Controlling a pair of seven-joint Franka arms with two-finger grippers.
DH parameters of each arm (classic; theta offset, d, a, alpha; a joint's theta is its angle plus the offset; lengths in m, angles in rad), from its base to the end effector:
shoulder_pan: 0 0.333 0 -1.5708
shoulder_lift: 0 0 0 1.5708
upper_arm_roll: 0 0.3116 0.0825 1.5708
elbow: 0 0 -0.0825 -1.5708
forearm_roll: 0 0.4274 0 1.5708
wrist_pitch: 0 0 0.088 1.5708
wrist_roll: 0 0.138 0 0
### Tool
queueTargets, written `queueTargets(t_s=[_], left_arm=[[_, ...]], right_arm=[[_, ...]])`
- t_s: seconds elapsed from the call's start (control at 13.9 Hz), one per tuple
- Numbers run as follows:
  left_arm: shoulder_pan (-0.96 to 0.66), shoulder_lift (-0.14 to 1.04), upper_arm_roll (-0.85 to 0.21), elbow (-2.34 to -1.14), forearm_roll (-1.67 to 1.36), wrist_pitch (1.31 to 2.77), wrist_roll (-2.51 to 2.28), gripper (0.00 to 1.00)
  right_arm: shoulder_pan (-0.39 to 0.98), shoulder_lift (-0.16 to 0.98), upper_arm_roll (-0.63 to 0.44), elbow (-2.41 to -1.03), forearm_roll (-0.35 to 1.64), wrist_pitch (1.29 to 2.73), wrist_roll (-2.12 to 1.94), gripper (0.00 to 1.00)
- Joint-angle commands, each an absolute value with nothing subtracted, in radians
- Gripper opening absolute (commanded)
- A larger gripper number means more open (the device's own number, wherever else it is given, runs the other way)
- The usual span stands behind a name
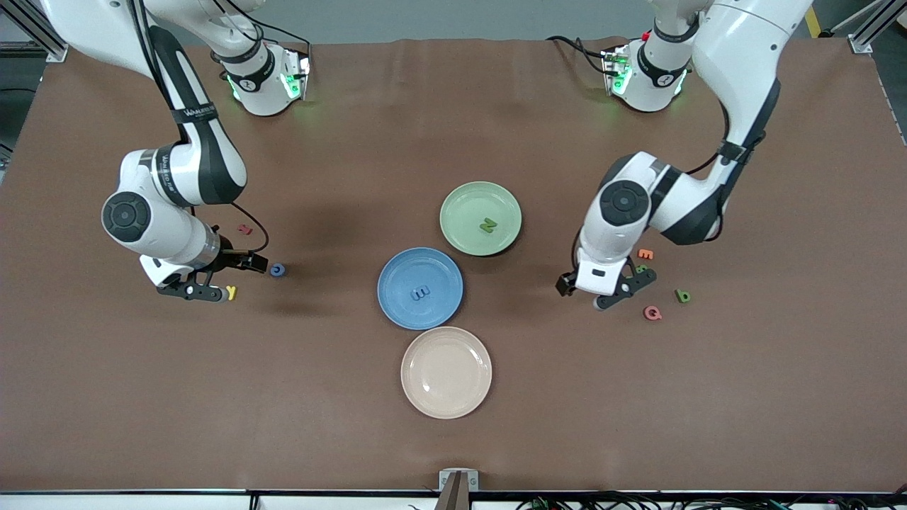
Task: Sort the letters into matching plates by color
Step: 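Open both grippers and draw both arms back toward the letters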
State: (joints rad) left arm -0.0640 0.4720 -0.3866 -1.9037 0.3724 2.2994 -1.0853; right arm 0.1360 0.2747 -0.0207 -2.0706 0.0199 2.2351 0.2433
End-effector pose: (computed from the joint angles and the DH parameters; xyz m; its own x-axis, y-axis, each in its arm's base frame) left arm 0.5971 -0.2684 0.1990 0.9134 0.4013 0.0686 0.4059 -0.9107 -0.0768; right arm 0.5953 0.0699 0.2238 0.9841 -0.1404 -0.1088 -0.1392 -0.9901 0.0181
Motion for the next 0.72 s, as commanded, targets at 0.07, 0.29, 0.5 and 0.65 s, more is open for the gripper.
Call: queueTargets(t_s=[0.07, 0.29, 0.5, 0.65], left_arm=[[0.052, 0.433, -0.399, -1.924, 0.388, 2.214, -0.806, 1.0], [0.147, 0.439, -0.399, -1.954, 0.39, 2.223, -0.602, 0.99], [0.248, 0.445, -0.4, -2.006, 0.39, 2.294, -0.47, 0.99], [0.3, 0.459, -0.399, -2.071, 0.39, 2.405, -0.433, 0.98]], right_arm=[[0.132, 0.258, 0.0, -2.105, 0.032, 2.275, 0.236, 1.0], [0.129, 0.258, 0.0, -2.103, 0.032, 2.278, 0.236, 1.0], [0.13, 0.258, 0.0, -2.1, 0.032, 2.283, 0.242, 1.0], [0.13, 0.261, 0.0, -2.1, 0.032, 2.296, 0.244, 1.0]])
